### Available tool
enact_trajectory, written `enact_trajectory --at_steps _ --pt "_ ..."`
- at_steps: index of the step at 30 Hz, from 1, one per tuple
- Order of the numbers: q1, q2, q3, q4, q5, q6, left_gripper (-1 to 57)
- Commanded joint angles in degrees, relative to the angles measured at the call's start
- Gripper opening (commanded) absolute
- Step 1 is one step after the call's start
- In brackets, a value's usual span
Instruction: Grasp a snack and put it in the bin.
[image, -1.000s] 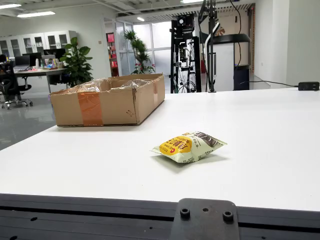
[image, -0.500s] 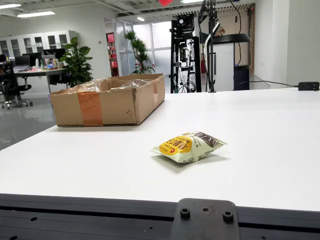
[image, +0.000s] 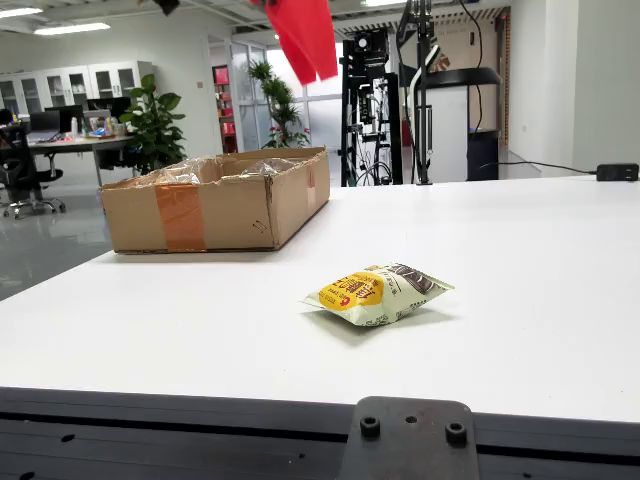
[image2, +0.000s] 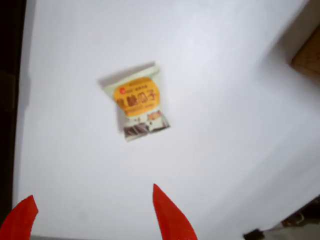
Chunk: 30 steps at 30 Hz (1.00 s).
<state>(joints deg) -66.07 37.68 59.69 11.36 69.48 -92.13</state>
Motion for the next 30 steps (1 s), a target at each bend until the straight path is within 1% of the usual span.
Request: enact_trajectory --at_steps 1,9,19,24,30 --pt "-0.42 4.62 -2.77 0.09 0.91 2.13 44.4" --pt "-0.16 16.24 -12.39 0.71 1.89 2.13 45.8" --pt "2.17 29.59 -26.15 0.90 2.72 2.13 48.4" --pt "3.29 34.13 -31.29 1.55 2.92 2.13 49.1" --pt "4.32 36.61 -33.77 2.40 3.10 2.13 49.5"
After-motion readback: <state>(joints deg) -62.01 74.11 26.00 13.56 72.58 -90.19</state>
